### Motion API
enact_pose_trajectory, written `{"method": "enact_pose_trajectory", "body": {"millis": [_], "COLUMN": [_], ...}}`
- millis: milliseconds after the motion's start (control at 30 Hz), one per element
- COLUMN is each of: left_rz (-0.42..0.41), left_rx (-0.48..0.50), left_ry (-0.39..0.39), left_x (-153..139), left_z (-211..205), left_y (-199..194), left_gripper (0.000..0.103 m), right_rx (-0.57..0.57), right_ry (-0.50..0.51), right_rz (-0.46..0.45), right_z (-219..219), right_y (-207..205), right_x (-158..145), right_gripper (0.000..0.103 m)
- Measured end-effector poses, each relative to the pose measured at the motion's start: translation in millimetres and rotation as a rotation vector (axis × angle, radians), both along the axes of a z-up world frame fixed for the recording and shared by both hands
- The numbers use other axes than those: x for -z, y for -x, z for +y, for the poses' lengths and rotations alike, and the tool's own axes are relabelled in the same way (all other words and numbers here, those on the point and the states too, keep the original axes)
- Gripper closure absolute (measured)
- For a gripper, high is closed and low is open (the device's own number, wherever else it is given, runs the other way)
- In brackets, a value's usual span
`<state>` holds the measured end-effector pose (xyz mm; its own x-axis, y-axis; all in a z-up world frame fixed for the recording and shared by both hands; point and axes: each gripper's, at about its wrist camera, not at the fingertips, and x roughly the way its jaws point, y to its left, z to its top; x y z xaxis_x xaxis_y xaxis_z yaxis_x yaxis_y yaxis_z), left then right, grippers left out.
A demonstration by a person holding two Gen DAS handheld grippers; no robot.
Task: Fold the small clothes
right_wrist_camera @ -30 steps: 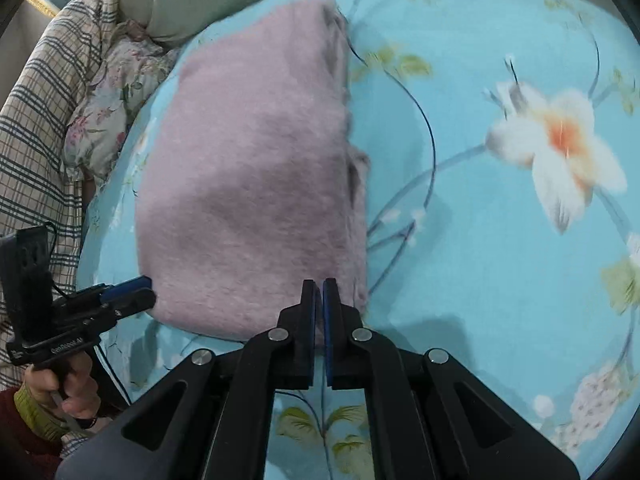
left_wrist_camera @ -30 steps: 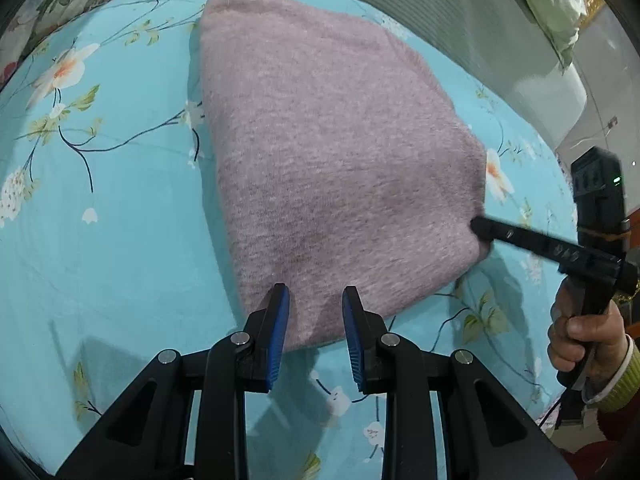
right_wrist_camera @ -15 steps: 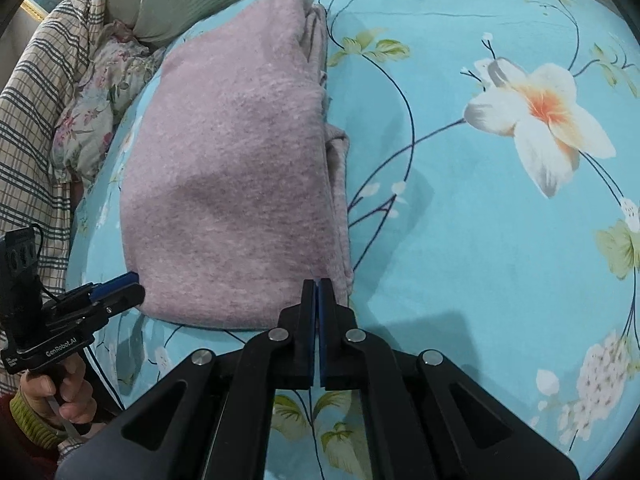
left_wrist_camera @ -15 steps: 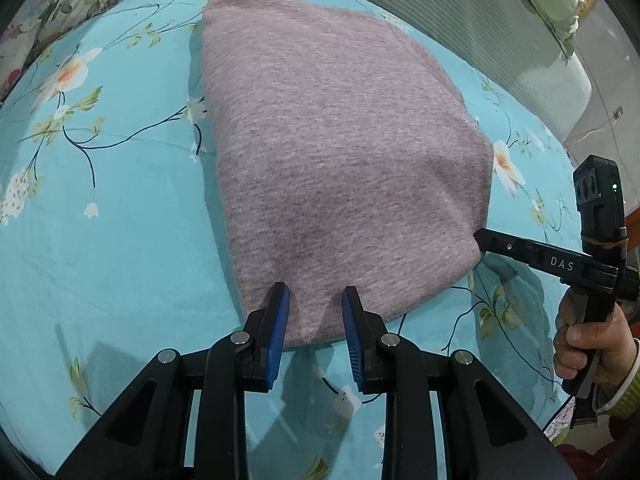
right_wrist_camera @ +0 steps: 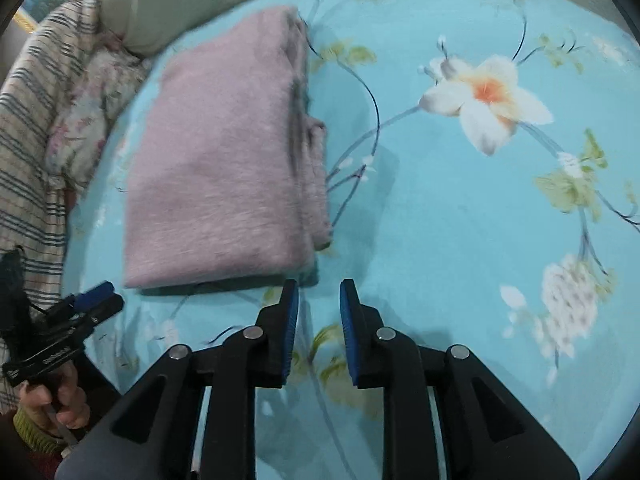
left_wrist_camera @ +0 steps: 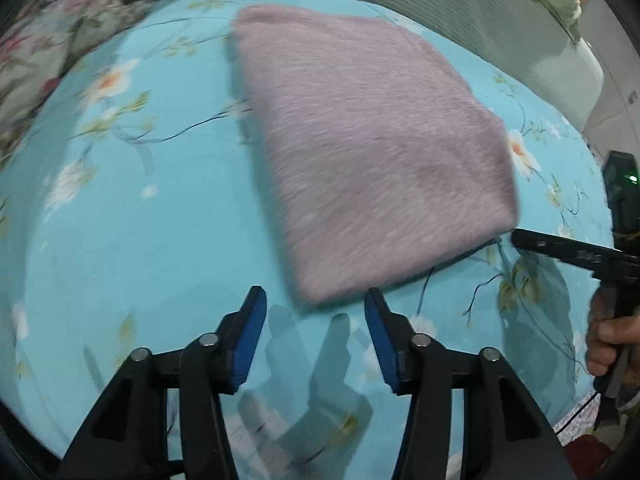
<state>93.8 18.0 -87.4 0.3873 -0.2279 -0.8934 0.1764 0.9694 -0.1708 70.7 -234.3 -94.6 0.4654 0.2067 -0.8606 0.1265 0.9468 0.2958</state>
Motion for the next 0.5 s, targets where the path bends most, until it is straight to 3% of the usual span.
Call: {"method": "enact_pose_trajectory", "body": {"millis": [67,267,367,500], "left_rz": [-0.004,-0.007,-0.019,-0.062], "left_rx": [-0.016,-0.052,-0.037,0.006], "left_ry": [0.002,-0.094,-0.136,-0.272], "left_x": [-3,-5,-5,-3], "left_z": [11,25,26,16], "left_y": [13,46,60,74], "left_gripper": [0.046,0.023,0.022,0.022], "right_rx": [0.001,-0.050,-0.099,-0.177], "right_ry": [-0.001,0.018,0.056,0.112], "right_rz": [-0.025,-0.047,-0.038,-0.029], "right_z": [3,23,40,57], "right_y": [10,35,42,52], "right_x": [-8,-15,-12,-11], "right_gripper": [0.061,0.048,0.039,0.033]}}
